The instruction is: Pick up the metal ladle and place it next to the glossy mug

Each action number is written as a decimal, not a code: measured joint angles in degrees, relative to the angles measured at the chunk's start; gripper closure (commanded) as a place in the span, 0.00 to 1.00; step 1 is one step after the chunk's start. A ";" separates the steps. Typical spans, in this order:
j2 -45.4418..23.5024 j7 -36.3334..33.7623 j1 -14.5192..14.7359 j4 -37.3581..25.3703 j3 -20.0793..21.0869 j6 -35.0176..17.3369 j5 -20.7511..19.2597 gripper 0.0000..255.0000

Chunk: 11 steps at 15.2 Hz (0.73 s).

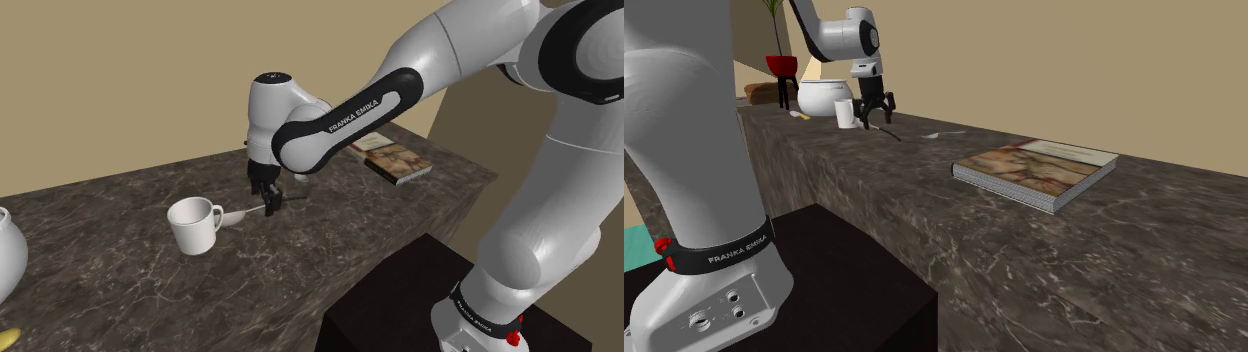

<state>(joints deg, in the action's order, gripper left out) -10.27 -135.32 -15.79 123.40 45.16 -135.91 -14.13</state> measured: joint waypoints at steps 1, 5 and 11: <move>0.00 0.00 0.00 0.00 0.00 0.00 0.00 0.00; 3.79 2.78 -1.21 -0.74 1.28 3.13 4.11 0.00; 6.37 4.79 -1.78 -1.74 1.76 5.76 7.01 0.00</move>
<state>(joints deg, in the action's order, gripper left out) -3.90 -130.52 -17.57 121.67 46.93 -130.15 -7.12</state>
